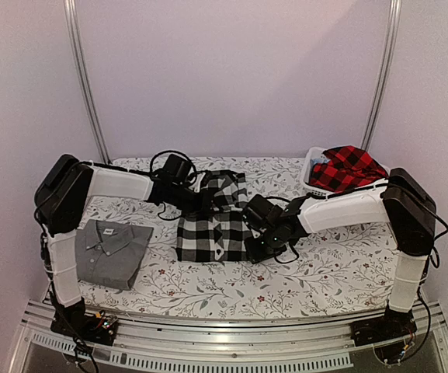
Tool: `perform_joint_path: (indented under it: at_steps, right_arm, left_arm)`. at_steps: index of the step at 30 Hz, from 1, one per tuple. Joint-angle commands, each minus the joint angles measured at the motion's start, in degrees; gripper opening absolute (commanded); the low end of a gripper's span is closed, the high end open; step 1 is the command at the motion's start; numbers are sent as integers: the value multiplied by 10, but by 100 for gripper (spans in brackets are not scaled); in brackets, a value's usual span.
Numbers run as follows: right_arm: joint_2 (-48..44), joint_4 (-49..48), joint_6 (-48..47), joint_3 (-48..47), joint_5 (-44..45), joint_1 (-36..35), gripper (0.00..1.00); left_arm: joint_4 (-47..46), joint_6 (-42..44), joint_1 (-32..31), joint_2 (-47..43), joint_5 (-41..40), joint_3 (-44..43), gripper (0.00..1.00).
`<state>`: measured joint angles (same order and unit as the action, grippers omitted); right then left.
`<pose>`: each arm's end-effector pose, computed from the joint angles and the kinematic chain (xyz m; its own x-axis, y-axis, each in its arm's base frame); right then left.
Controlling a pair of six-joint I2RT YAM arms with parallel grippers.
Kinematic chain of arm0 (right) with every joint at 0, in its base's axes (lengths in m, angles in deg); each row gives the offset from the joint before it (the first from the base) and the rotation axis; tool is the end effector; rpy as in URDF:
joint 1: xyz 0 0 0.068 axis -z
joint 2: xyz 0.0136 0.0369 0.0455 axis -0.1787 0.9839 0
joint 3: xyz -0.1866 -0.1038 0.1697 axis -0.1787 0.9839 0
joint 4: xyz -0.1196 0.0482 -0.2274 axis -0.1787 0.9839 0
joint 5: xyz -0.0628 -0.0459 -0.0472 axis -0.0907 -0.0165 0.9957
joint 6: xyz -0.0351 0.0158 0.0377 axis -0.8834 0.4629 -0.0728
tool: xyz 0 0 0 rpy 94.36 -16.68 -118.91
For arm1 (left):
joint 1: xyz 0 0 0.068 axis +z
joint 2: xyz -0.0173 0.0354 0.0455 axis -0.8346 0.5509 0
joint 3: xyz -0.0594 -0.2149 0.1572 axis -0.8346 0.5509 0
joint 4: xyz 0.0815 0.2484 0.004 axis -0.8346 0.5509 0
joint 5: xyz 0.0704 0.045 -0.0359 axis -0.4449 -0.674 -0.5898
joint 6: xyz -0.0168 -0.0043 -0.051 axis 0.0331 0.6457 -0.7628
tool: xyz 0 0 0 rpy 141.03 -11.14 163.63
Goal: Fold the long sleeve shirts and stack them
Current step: Smooth out the 2/3-rectangle-folded shirt at the center of the board, then pick up the 2/3-rectangle-folded shirt from the center of the board.
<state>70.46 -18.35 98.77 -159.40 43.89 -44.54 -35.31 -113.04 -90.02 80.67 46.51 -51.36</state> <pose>0.2218 0.3082 0.1465 -0.8460 -0.3704 -0.3836 -0.4365 0.8942 0.0992 0.3527 -0.2526 0.1500 -0.9083 0.0702 -0.4124 0.3399 0.6988 -0.6294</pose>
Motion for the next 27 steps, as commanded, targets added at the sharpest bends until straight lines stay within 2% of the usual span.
perform_joint_path:
  at_steps: [1,10,16,21,27]
  right_arm:
    - [-58,-6,4,8,-4,12,45]
    - [-112,-25,-3,63,-32,24,47]
    - [-128,-70,-15,108,-81,31,47]
    - [-124,-98,-28,130,-92,31,47]
    - [-110,-130,-30,147,-88,31,45]
  left_arm:
    - [16,1,7,-104,-19,29,40]
    - [45,-21,4,-292,-87,227,40]
    - [12,-50,-7,-398,-116,377,38]
    - [-24,-74,-30,-427,-156,442,37]
    - [-91,-64,-52,-398,-174,460,37]
